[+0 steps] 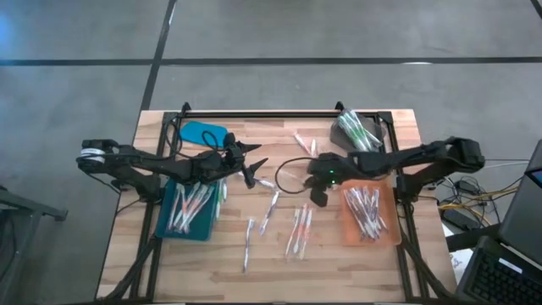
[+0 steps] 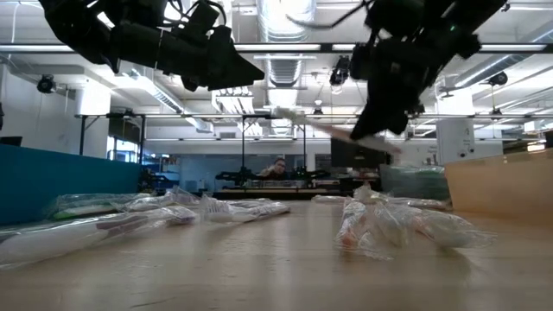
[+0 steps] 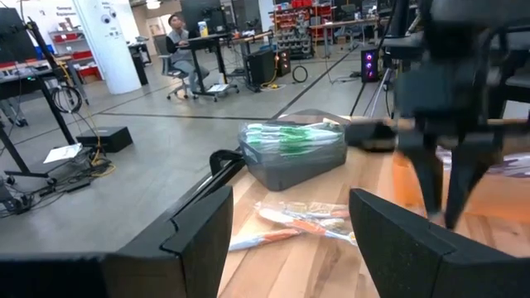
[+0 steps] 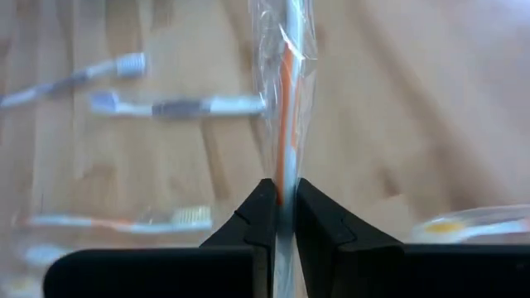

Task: Pick & Place Toothbrushes
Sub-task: Put the orange toothbrush into the blue bin

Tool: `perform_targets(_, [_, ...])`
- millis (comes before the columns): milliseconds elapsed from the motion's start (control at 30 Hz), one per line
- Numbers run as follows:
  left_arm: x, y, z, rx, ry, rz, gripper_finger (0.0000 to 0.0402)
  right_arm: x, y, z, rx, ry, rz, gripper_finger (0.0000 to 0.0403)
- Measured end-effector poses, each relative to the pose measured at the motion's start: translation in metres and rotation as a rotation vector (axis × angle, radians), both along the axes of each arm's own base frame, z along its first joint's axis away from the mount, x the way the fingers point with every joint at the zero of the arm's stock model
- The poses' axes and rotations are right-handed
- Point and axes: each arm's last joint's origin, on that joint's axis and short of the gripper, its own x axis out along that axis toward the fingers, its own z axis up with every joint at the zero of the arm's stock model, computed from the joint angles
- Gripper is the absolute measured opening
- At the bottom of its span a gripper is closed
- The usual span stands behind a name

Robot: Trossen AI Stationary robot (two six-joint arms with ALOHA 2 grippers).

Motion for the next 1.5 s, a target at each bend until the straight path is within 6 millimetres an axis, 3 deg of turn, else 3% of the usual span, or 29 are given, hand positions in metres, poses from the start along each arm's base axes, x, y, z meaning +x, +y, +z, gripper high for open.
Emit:
perform_targets(200, [0.0,0.0,0.0,0.0,-0.001,0.0,0.0245,-0.019,0.017,0.031,-0.189,-0.132,-0.1,0.0022])
perform_targets(367, [0.0,-0.001,0.001,0.0,-0.005,-0.022,0.0245,-0.033,0.035,0.042,-0.34,-0.214,-0.171,0.0022])
perform_targets(700, [0.003,-0.007,0.006,0.001,-0.046,-0.258,0.0245,-0.038,0.068,0.038,-0.48,-0.511,-0.123,0.0022])
perform_targets(1033, [0.01,-0.019,0.019,-0.019,-0.117,-0.552,0.0245,-0.047,0.074,0.031,-0.542,-0.65,-0.079,0.0022])
perform_targets(1200, [0.025,-0.028,0.021,-0.018,-0.152,-0.585,0.0245,-0.045,0.076,0.032,-0.533,-0.68,-0.061,0.0022])
perform_targets(1500, [0.071,-0.035,0.022,-0.004,-0.164,-0.605,0.0245,-0.037,0.082,0.033,-0.552,-0.697,-0.001,0.0022])
